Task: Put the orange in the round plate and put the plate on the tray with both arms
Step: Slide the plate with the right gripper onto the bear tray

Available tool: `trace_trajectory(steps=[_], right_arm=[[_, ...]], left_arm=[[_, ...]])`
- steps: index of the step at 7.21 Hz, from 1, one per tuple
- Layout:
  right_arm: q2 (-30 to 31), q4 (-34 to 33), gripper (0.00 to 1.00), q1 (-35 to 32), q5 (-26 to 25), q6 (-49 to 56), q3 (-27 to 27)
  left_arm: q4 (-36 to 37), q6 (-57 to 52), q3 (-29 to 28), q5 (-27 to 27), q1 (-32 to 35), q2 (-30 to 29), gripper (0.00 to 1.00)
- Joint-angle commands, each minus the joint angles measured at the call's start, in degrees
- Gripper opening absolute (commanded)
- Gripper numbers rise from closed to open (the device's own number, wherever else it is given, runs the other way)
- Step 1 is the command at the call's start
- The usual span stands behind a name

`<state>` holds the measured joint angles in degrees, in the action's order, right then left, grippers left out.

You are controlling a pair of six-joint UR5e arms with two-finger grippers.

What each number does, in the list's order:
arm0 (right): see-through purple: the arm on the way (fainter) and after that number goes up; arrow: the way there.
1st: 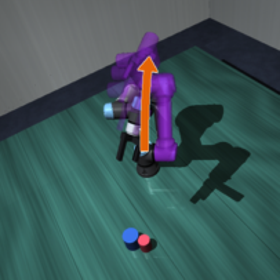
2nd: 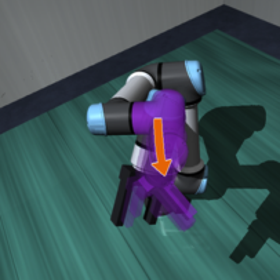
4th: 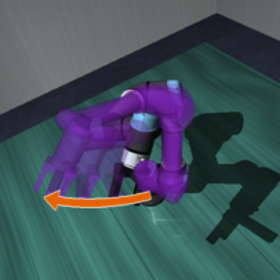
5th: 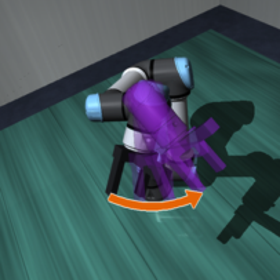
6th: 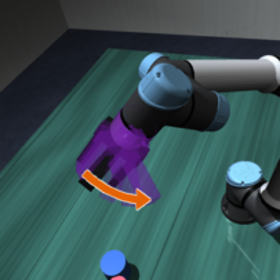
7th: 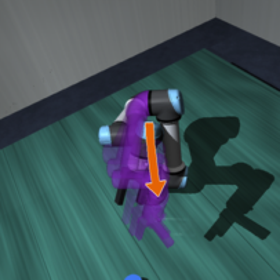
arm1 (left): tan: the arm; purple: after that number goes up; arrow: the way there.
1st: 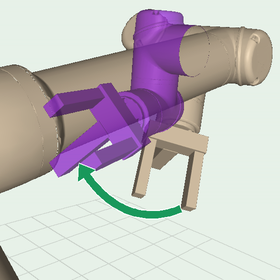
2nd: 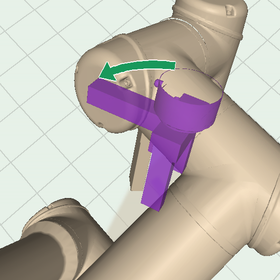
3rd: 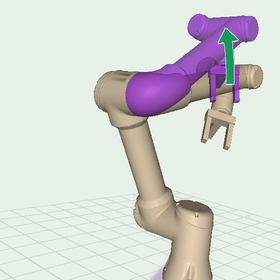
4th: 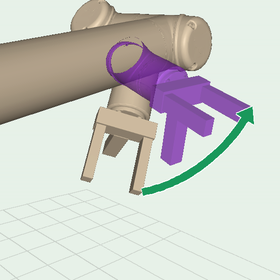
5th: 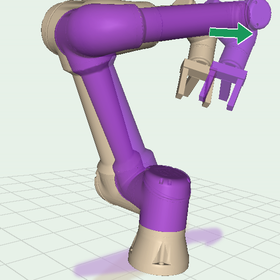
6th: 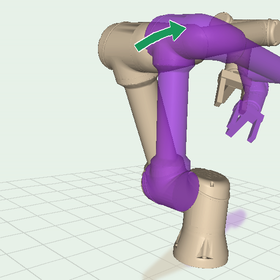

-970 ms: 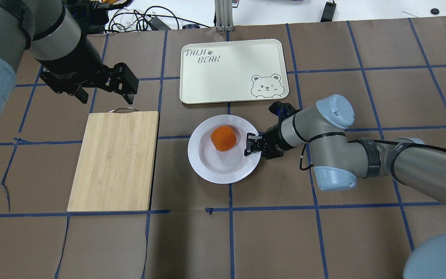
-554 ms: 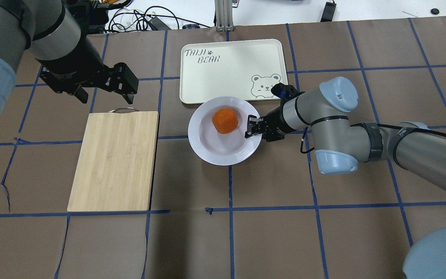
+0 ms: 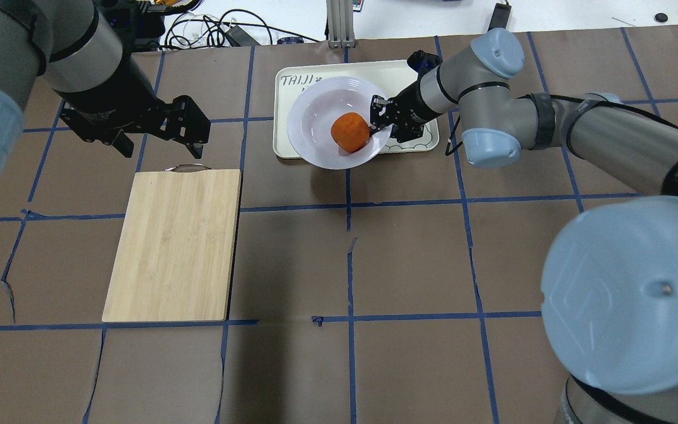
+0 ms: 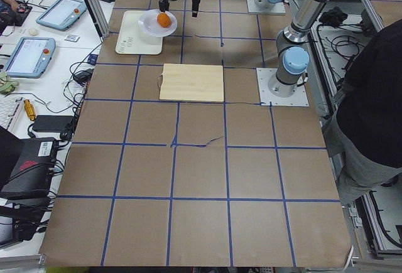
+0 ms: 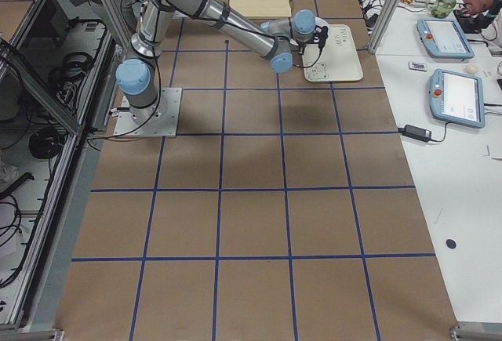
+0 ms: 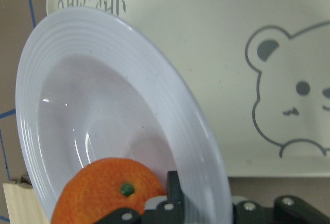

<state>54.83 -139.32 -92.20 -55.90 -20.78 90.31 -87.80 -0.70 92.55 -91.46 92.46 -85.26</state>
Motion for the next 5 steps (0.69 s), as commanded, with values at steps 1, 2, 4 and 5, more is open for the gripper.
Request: trace_trajectory(steps=[1, 2, 4, 5], right_arm=[[-7.7, 6.1, 0.06, 0.0, -0.8, -2.9, -14.4], [-10.2, 6.4, 0.07, 0.4, -0.9, -2.9, -17.2], [-12.7, 6.3, 0.07, 1.0, -0.9, -2.9, -17.9], [-12.7, 6.3, 0.09, 1.0, -1.0, -2.9, -17.5]], left_arm=[[0.0, 0.0, 0.0, -0.2, 0.0, 0.0, 1.0], [0.0, 0.0, 0.0, -0.2, 0.0, 0.0, 1.0], [0.0, 0.0, 0.0, -0.1, 0.0, 0.0, 1.0], [0.0, 0.0, 0.0, -0.1, 0.0, 0.0, 1.0]])
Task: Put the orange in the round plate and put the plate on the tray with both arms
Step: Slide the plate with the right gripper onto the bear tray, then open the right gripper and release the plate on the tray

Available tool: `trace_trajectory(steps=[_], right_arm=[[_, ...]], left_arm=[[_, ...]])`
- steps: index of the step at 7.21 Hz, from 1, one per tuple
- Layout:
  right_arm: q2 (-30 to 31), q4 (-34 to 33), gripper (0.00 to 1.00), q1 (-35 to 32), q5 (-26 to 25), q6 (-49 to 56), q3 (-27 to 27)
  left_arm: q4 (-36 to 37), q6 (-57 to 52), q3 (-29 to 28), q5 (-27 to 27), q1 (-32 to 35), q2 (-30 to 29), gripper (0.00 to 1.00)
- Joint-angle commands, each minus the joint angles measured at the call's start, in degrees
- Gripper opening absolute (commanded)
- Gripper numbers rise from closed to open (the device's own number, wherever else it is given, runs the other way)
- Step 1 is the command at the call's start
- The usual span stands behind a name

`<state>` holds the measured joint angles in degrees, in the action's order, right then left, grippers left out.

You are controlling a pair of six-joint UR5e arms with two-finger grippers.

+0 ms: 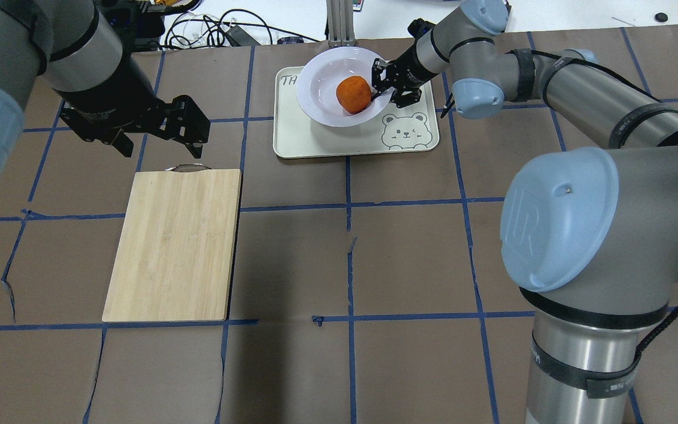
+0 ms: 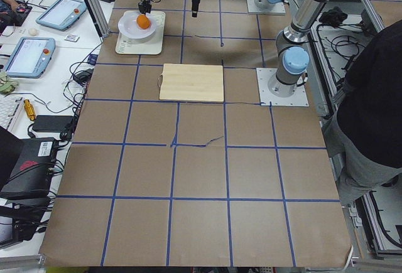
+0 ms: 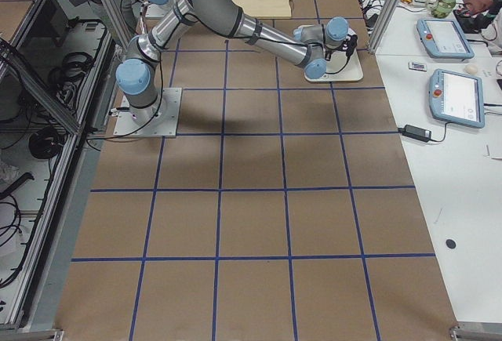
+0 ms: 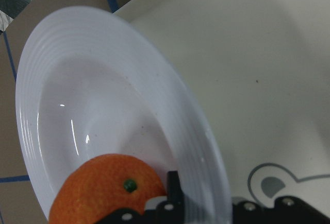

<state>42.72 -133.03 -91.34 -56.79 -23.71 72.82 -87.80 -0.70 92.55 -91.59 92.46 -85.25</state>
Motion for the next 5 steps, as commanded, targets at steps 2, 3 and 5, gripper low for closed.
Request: trace_trajectory(steps=[2, 3, 5], right_arm=[[0.0, 0.1, 0.51, 0.1, -0.2, -2.3, 1.7], [0.3, 0.1, 0.56, 0.1, -0.2, -2.4, 2.7], [6.4, 5.2, 0.73, 1.5, -8.0, -1.2, 2.3]], left_arm=[[0.0, 0.0, 0.0, -0.2, 0.0, 0.0, 1.0], [0.0, 0.0, 0.0, -0.1, 0.0, 0.0, 1.0], [0.0, 0.0, 0.0, 0.1, -0.1, 0.0, 1.0]])
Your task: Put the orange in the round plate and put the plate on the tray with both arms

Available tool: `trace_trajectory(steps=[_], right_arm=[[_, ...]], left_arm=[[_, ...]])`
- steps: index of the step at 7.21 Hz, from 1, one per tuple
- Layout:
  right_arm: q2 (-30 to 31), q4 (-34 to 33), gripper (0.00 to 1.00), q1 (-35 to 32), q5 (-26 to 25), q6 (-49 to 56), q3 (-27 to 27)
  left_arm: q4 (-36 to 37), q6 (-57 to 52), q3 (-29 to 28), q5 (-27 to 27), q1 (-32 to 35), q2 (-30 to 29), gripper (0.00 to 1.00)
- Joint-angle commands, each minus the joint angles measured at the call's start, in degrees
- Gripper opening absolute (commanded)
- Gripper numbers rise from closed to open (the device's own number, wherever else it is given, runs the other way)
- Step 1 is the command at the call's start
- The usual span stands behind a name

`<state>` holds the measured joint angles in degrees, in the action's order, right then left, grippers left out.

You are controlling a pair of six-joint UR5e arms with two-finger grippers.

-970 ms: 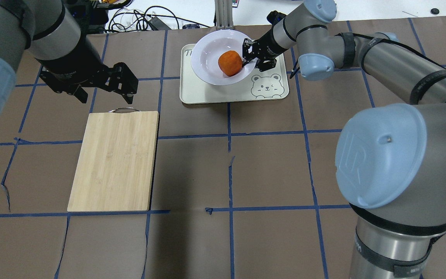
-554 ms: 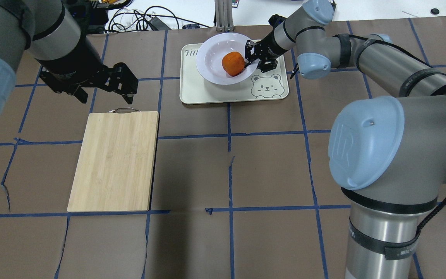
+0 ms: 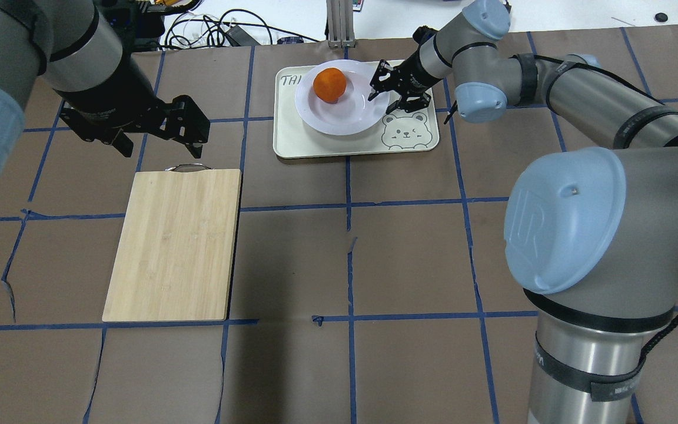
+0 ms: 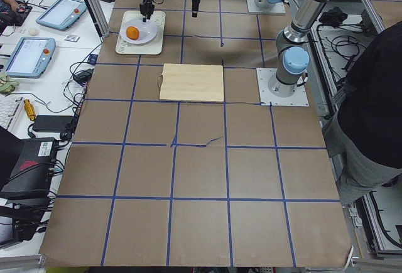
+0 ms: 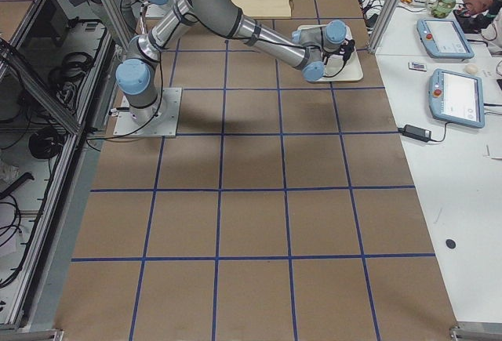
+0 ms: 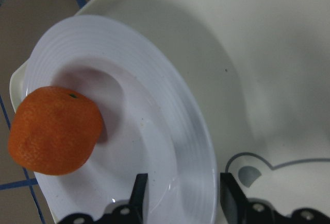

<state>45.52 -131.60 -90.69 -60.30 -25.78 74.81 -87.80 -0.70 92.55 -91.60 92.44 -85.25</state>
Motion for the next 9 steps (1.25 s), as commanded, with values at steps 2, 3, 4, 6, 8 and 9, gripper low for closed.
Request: trace_trajectory(steps=[2, 3, 4, 6, 8, 9], right_arm=[[9.3, 9.9, 0.8, 1.1, -11.0, 2.8, 0.1], [11.4, 17.8, 0.86, 1.2, -14.7, 7.2, 0.0], [15.1, 26.3, 0.88, 1.2, -19.0, 11.5, 0.1], [25.2, 36.0, 0.98, 1.0, -25.4, 20.7, 1.2], [35.7, 39.7, 1.0, 1.1, -28.1, 30.2, 7.3], [40.1, 42.2, 1.0, 1.0, -28.6, 30.3, 9.8]], left_arm=[[0.0, 0.0, 0.1, 0.1, -0.1, 0.0, 1.0], [0.0, -0.1, 0.1, 0.1, 0.0, 0.0, 1.0], [0.0, -0.1, 0.1, 0.2, 0.0, 0.0, 1.0], [0.0, -0.1, 0.1, 0.2, -0.1, 0.0, 1.0], [0.0, -0.1, 0.1, 0.2, 0.0, 0.0, 1.0], [0.1, -0.1, 0.1, 0.3, 0.0, 0.0, 1.0]])
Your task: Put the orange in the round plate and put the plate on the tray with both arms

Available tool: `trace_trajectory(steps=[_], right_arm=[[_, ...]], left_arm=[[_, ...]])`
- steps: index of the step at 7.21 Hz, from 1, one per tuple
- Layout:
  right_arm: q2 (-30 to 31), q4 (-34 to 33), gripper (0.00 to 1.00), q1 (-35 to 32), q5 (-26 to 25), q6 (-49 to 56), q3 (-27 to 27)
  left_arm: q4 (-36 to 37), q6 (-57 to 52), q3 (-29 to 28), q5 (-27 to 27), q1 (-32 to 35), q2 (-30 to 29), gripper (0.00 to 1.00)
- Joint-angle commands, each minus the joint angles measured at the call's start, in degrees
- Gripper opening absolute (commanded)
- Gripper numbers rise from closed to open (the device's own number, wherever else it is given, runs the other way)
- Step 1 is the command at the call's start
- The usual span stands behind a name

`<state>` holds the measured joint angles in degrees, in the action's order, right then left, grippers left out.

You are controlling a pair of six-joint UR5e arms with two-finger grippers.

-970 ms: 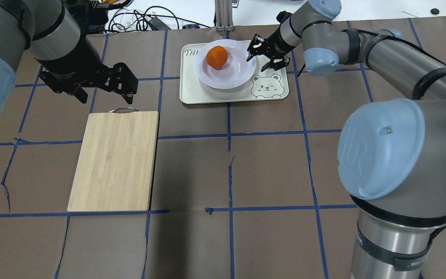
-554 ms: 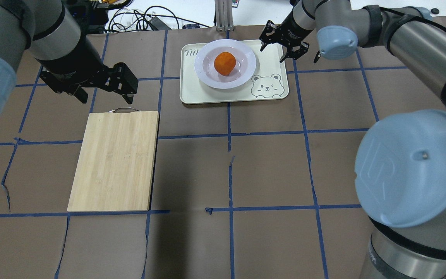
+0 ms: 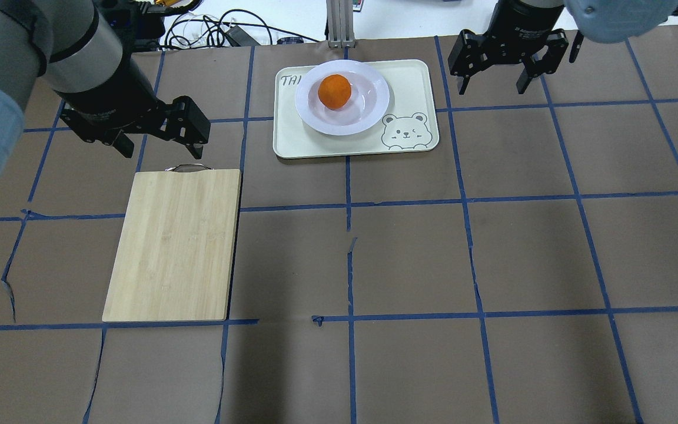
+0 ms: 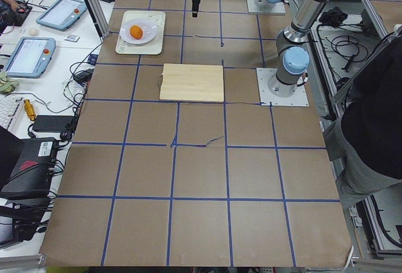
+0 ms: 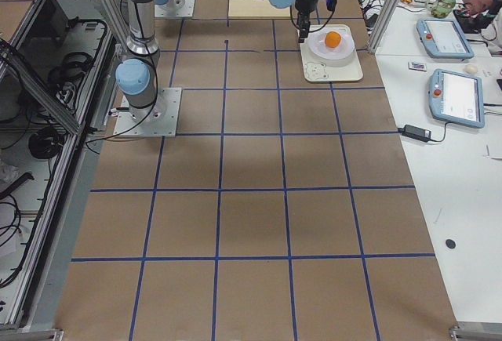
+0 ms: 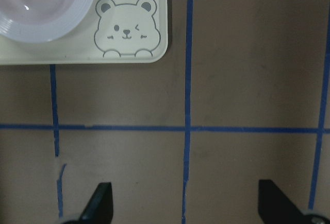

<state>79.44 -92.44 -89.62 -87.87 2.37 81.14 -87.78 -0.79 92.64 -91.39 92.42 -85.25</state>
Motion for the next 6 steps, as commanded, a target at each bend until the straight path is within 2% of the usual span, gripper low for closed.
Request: trace_trajectory(steps=[1, 2, 6], right_arm=[[7.7, 3.4, 1.0, -0.1, -1.3, 2.0, 6.1], [7.8, 2.3, 1.0, -0.1, -1.0, 2.0, 7.5], [8.4, 2.3, 1.0, -0.5, -2.7, 1.0, 6.3]], left_arm=[[0.1, 0.0, 0.0, 0.1, 0.0, 0.0, 1.0], [0.1, 0.0, 0.0, 0.1, 0.0, 0.0, 1.0], [0.1, 0.0, 0.1, 0.1, 0.0, 0.0, 1.0]])
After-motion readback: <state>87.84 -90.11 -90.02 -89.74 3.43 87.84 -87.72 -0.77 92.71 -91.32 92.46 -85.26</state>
